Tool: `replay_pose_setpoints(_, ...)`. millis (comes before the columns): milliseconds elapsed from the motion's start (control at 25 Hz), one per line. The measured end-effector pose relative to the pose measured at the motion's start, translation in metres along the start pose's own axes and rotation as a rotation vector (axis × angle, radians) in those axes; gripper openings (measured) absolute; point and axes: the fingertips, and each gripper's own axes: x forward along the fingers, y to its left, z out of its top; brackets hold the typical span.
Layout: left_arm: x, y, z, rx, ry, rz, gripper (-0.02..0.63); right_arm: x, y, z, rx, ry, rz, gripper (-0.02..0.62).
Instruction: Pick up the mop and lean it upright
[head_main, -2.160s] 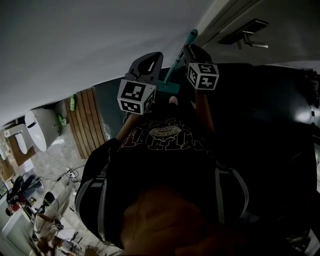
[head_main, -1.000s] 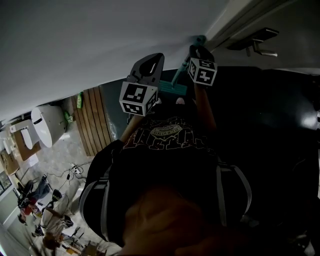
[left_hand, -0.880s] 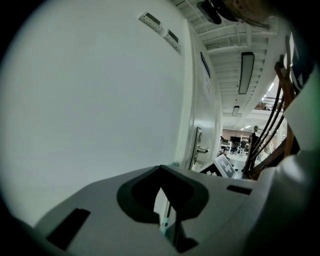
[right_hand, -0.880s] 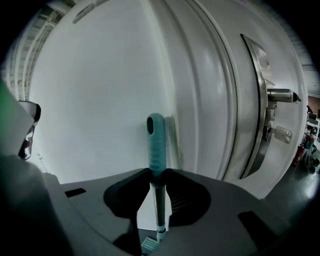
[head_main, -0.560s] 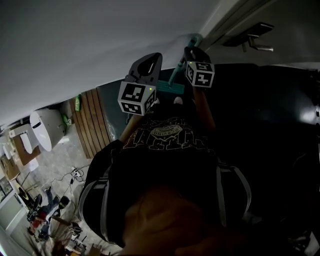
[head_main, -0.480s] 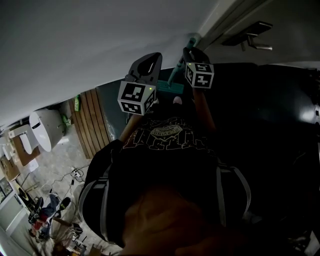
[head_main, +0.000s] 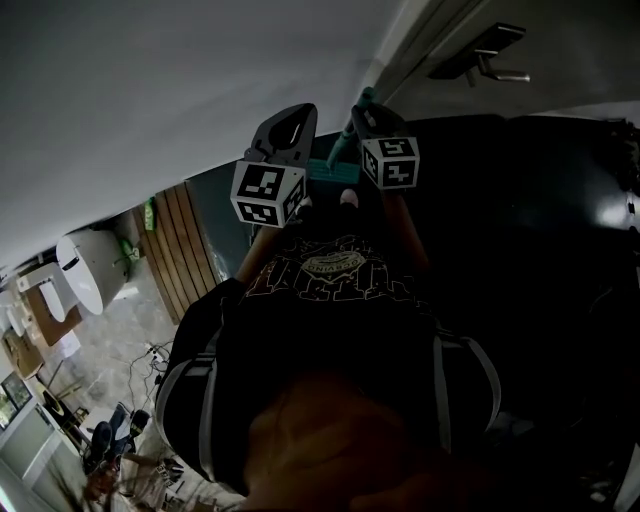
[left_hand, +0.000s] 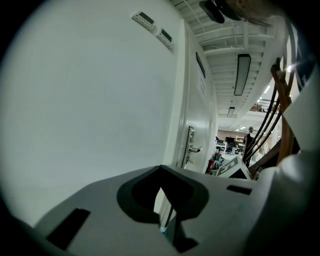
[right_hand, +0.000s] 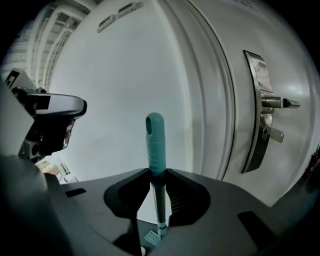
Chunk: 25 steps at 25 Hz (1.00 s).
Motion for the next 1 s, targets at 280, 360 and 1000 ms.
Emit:
replay_pose_setpoints(280, -0.01, -0.019, -0.008, 0.011, 0.004, -0.001, 0.048, -0.033, 0.019, -0.013, -0.03, 0.0, 0.046, 0.11)
replay_pose_setpoints(360, -0.011, -0.017, -0.01, 0.008, 0.009, -0.002, 0.048, -0.036, 0.025, -0.016, -0.039, 0.005, 0.056, 0.11)
replay_pose_setpoints(1000, -0.017, -0.011, -0.023, -0.012, 0.027, 0.001, 0.048, -0.063, 0.068, -0.037, -0.093, 0.035, 0.128, 0.11)
